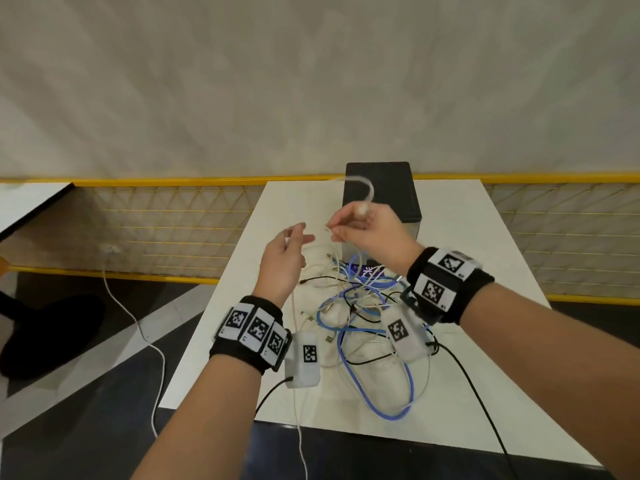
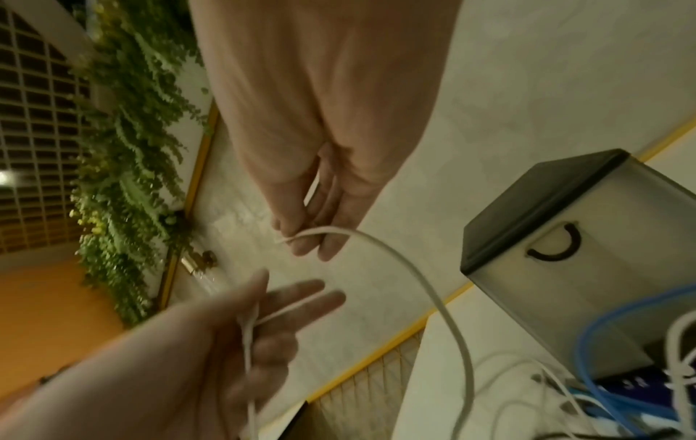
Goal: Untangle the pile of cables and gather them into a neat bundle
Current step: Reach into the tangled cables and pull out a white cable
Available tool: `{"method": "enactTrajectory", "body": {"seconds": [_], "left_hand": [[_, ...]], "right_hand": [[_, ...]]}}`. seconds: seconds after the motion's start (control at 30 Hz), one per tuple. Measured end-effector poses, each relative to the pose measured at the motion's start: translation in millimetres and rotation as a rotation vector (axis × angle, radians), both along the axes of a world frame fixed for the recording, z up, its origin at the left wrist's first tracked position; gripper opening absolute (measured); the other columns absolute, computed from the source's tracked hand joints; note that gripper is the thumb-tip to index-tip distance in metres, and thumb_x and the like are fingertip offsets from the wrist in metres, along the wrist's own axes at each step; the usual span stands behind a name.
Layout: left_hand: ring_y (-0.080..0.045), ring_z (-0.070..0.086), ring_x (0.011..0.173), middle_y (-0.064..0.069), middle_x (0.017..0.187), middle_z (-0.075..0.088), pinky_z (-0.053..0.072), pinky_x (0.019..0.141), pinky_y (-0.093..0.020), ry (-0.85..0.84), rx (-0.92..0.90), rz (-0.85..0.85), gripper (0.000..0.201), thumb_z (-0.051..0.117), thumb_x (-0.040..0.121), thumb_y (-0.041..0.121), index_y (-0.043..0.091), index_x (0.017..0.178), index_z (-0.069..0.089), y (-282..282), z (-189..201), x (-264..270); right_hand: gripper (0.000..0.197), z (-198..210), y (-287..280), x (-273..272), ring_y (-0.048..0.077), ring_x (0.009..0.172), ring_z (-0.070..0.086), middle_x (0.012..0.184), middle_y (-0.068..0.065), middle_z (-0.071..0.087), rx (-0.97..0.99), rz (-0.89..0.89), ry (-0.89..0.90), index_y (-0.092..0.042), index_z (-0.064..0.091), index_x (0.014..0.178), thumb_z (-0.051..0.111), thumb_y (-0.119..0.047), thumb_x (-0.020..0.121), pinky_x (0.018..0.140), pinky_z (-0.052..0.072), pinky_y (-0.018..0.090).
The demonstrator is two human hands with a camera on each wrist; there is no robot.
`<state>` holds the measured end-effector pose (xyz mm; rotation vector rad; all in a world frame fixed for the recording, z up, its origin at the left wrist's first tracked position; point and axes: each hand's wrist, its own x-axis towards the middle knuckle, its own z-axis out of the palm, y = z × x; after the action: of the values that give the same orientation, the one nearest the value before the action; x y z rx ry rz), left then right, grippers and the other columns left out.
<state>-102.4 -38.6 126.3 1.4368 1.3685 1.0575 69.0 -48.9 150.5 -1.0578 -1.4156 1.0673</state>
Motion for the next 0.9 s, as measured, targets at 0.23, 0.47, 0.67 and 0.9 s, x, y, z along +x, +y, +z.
{"method": "enactTrajectory", "body": {"seconds": [0.23,0.47,0.67,0.9], "left_hand": [[-0.010,0.044,0.056,-0.004,0.091,0.065,0.034,0.044,-0.015,-0.213,-0.150,-0.192,0.033,0.039,0.105,0.036,0.016,0.113,0.065,-7,2,7],[-0.006,0.042,0.054,-0.005,0.070,0.053,0.039,0.055,-0.020,-0.143,0.043,-0.137,0.027,0.047,0.103,0.030,0.019,0.090,0.068,-17,6,5],[0.004,0.053,0.067,0.012,0.083,0.062,0.036,0.066,-0.013,0.222,0.263,-0.252,0.018,0.061,0.096,0.023,0.021,0.084,0.074,-23,-2,-3],[-0.013,0.064,0.078,0.005,0.116,0.069,0.053,0.075,-0.026,0.248,0.127,-0.306,0.031,0.052,0.099,0.039,0.024,0.120,0.068,-26,-18,-12]], "right_hand": [[0.014,-22,-22,-10,0.014,0.073,0.064,0.087,0.007,0.065,-0.068,0.062,-0.080,0.005,0.062,0.099,0.057,0.010,0.086,0.077,0.058,0.029],[0.023,-22,-27,-8,0.023,0.080,0.063,0.092,0.013,0.062,-0.145,0.066,-0.107,-0.002,0.055,0.108,0.062,-0.002,0.087,0.078,0.055,0.038],[0.024,-5,-20,-6,0.023,0.121,0.056,0.128,0.011,0.058,-0.117,-0.072,0.116,-0.013,0.051,0.116,0.046,-0.029,0.099,0.106,0.041,0.040],[0.027,12,-17,-3,0.009,0.051,0.035,0.064,0.000,0.034,-0.112,0.018,0.243,-0.010,0.055,0.093,0.032,-0.020,0.104,0.054,0.047,0.024]]}}
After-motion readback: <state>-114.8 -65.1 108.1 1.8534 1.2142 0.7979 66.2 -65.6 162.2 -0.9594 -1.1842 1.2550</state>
